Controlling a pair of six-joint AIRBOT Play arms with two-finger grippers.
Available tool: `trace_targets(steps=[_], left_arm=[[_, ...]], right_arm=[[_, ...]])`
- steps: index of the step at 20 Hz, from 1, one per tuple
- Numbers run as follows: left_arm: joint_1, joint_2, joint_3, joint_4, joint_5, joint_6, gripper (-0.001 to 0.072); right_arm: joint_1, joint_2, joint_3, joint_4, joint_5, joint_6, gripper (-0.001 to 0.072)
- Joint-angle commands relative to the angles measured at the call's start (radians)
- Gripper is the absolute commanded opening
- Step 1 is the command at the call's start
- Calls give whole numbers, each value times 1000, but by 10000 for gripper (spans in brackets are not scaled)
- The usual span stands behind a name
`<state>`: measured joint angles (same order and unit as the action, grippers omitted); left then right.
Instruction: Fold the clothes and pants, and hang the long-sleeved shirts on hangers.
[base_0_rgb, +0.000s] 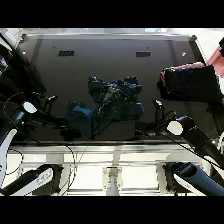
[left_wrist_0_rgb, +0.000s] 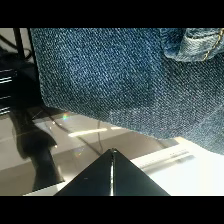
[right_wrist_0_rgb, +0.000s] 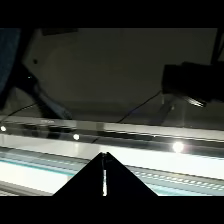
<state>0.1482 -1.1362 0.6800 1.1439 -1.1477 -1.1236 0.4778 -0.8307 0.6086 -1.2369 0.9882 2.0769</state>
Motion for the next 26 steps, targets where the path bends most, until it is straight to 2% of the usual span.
trace_targets(steps=[1, 13, 17, 20, 22, 24, 26], left_arm=[[-1, 1, 0, 0, 0, 0, 23], [-1, 0, -1, -16, 5, 0, 23], [-1, -1, -1, -127, 63, 1, 23], [-1, -1, 0, -128, 118, 5, 23], [-1, -1, 12, -128, 176, 5, 29], [-1, -1, 35, -132, 213, 49, 32], [-1, -1, 56, -135, 264, 92, 32]], right_arm=[[1, 0, 0, 6, -24, -2, 30], [1, 0, 0, -51, -98, -3, 30], [1, 0, 0, -69, -119, -3, 31], [1, 0, 0, -86, -127, -4, 31], [1, 0, 0, -97, -145, -52, 31], [1, 0, 0, -103, -179, -89, 51], [1, 0, 0, -103, -225, -109, 117]])
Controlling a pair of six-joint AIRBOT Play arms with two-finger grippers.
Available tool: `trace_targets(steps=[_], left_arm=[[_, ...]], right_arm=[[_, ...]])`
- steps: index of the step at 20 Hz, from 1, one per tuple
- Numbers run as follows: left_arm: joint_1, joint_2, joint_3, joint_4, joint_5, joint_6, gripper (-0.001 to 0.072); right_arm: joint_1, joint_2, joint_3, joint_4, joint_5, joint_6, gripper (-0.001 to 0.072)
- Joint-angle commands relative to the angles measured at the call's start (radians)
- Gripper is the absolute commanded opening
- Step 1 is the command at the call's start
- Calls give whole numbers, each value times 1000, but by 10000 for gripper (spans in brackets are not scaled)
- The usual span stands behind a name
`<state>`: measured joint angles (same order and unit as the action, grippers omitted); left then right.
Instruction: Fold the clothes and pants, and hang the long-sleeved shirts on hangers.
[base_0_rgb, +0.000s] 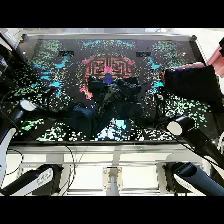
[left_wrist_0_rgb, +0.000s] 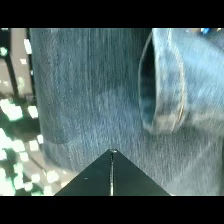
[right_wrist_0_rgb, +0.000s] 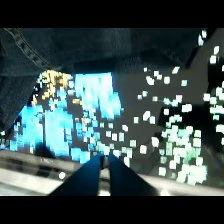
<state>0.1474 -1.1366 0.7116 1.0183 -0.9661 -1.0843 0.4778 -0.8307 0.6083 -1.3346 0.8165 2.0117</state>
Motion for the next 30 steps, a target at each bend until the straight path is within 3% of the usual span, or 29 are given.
trace_targets(steps=[1, 3, 4, 5, 6, 7, 8, 15, 16, 17, 19, 21, 23, 25, 30], left_arm=[[0, -1, 35, -10, 113, 52, 32], [0, -1, 49, -10, 151, 52, 32], [0, -1, 53, -12, 159, 52, 68], [0, -1, 54, -32, 159, 52, 224], [-2, -2, 54, -68, 156, 52, 328], [-8, -2, 55, -98, 154, 52, 414], [-18, -2, 55, -114, 154, 52, 442], [-108, -5, 54, -114, 160, 52, 428], [-118, -11, 54, -114, 151, 53, 336], [-127, -21, 54, -114, 137, 53, 349], [-129, -47, 54, -107, 88, 52, 479], [-126, -75, 54, -72, 3, 52, 490], [-126, -91, 53, -26, -85, 52, 493], [-126, -93, 53, -16, -100, 52, 587], [-127, -93, 53, -27, -85, 53, 598]], right_arm=[[1, -1, 0, -5, -73, -44, 117], [1, 0, 0, -5, -100, -44, 116], [1, 0, 0, -5, -106, -44, 117], [1, -1, 0, -5, -107, -44, 116], [1, -1, 0, -5, -107, -44, 116], [1, 0, 0, -5, -107, -44, 117], [1, 0, 0, -5, -106, -43, 117], [1, 0, 0, 0, -106, -43, 116], [1, 0, 0, 2, -106, -43, 116], [1, 0, 0, 5, -105, -43, 116], [1, 0, 0, 18, -101, -43, 117], [1, 0, 0, 26, -98, -43, 126], [1, 0, 0, 26, -91, -43, 277], [1, 0, 0, 26, -90, -43, 277], [1, 0, 0, 30, -88, -43, 277]])
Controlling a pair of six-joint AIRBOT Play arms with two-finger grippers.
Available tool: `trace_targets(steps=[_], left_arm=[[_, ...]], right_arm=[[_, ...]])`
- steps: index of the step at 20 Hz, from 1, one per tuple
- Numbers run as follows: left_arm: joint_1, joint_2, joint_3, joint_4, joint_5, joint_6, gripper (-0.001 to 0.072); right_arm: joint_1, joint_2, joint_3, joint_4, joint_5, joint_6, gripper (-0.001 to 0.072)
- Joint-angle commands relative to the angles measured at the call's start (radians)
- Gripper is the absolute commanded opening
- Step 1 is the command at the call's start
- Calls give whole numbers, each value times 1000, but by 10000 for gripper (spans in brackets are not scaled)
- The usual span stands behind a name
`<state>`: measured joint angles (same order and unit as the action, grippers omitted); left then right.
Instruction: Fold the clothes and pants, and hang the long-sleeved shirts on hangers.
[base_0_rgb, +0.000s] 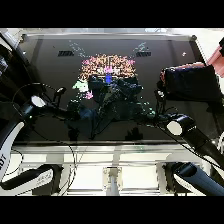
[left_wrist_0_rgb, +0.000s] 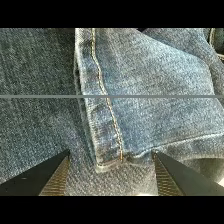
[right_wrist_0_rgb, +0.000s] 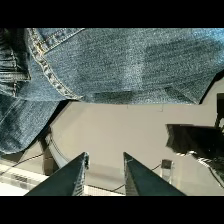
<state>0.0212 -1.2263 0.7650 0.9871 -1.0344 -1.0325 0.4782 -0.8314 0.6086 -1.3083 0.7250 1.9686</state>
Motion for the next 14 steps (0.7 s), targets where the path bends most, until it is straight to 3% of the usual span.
trace_targets(steps=[1, 6, 10, 13, 14], left_arm=[[0, -3, 0, 4, -18, 1, 597], [0, -3, 0, -104, -13, 106, 596], [-1, -8, 0, -128, -3, 109, 546], [-1, -18, -1, -128, -5, 109, 388], [-1, -22, -1, -127, -17, 109, 229]], right_arm=[[0, 0, 0, 3, 6, 0, 277], [0, 0, 0, 3, 9, 0, 277], [0, 0, 0, 3, 9, 0, 277], [0, 0, 0, 4, 9, 0, 277], [0, 0, 0, 9, 9, 0, 277]])
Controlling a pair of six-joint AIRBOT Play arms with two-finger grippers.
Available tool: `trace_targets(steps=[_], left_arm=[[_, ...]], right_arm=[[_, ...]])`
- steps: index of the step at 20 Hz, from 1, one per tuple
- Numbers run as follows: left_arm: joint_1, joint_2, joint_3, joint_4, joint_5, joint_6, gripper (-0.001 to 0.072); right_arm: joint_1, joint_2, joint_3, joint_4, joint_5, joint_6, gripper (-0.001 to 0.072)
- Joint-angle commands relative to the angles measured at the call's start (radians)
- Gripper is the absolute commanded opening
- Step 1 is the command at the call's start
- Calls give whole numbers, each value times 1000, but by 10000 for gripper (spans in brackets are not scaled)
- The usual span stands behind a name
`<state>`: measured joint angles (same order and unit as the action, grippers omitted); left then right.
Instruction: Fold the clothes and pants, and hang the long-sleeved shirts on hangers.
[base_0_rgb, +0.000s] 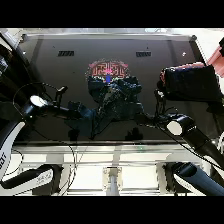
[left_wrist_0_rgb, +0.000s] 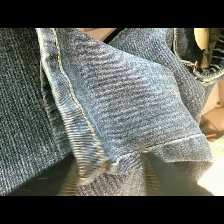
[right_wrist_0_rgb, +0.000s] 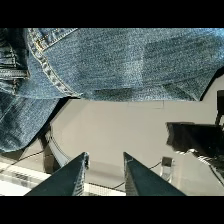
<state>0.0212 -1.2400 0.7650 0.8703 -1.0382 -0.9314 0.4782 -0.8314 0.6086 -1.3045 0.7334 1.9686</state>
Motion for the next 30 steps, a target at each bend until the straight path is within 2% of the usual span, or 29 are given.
trace_targets(steps=[1, 3, 4, 5, 8, 10, 12, 14, 18, 24, 27, 30], left_arm=[[0, -11, -1, -7, -30, 8, 37], [11, -8, 0, 19, -60, 3, 22], [34, 5, 1, 37, -64, -8, 22], [70, 29, 4, 51, -62, -24, 22], [270, 149, 49, 109, -51, -60, 22], [430, 244, 82, 124, -17, -100, 22], [569, 326, 90, 126, 29, -101, 22], [667, 367, 90, 126, 9, -102, 22], [682, 350, 88, 133, -11, -102, 22], [683, 328, 84, 137, -14, -102, 22], [683, 327, 61, 145, -14, -101, 22], [683, 327, 33, 145, -9, -101, 22]], right_arm=[[1, 0, 0, 14, 1, 0, 277], [10, 0, 0, 35, -1, -37, 287], [20, -1, 0, 63, -5, -76, 353], [35, -3, 0, 105, -15, -107, 384], [101, -63, 42, 156, -43, -124, 387], [165, -167, 134, 155, -43, -148, 387], [238, -320, 266, 140, -40, -187, 387], [280, -481, 393, 78, -7, -180, 387], [285, -713, 571, 77, 42, -171, 419], [285, -805, 778, 69, 3, -161, 423], [285, -875, 847, 73, 61, -85, 457], [285, -927, 912, 76, 136, -73, 547]])
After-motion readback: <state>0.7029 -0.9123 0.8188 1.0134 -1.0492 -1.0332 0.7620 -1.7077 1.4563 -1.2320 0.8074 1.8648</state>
